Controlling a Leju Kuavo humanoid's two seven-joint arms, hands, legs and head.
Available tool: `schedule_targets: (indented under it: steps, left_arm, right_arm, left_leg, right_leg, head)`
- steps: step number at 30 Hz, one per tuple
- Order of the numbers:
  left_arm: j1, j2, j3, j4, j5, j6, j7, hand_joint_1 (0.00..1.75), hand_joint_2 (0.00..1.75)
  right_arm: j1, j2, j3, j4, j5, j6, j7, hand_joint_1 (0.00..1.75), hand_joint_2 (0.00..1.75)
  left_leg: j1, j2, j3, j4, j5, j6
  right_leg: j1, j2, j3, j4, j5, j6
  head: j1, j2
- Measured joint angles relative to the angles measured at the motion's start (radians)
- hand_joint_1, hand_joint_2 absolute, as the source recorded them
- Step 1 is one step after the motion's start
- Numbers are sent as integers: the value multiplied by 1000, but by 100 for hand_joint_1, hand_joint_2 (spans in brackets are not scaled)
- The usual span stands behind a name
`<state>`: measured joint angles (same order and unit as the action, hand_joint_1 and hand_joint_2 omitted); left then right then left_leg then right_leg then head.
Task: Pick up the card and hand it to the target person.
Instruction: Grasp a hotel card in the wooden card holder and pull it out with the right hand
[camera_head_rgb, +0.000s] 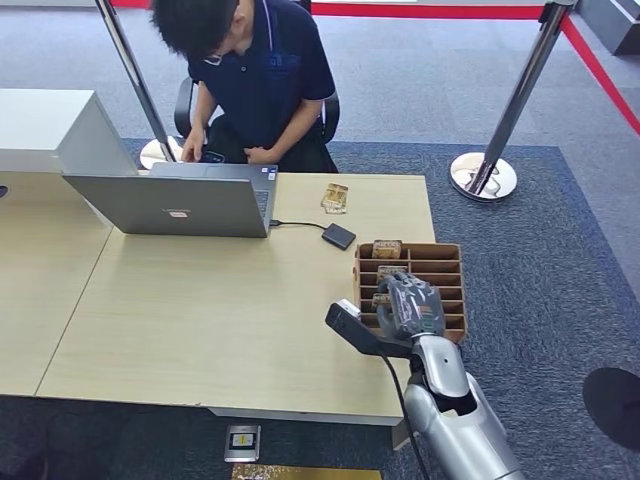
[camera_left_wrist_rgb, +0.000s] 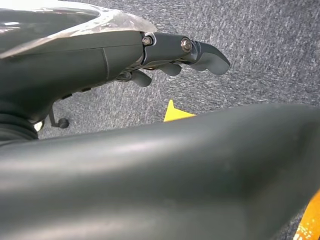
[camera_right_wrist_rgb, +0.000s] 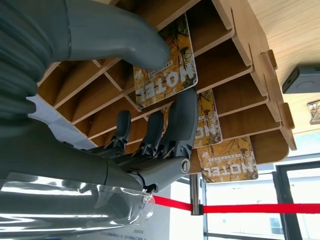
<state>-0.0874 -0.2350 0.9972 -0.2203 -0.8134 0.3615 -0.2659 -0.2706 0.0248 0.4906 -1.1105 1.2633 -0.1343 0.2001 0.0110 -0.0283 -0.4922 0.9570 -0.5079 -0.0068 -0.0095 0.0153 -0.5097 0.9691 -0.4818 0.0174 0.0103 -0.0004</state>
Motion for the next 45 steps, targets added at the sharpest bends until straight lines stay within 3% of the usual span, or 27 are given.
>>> schedule_targets:
  steps: [31,45]
  left_arm:
    - [0,0,0,0,0,11,2,0,0]
    - [0,0,1,0,3,18,-1,0,0]
  right_arm:
    - [-21,3,0,39,-2,7,-5,92,175]
    - [10,3,4,27,32,2,10,108,175]
  left_leg:
    - [0,0,2,0,0,0]
    - [0,0,1,0,1,-1]
  right_leg:
    - [0,0,1,0,0,0]
    - [0,0,1,0,0,0]
  head:
    - [0,0]
    - [0,0]
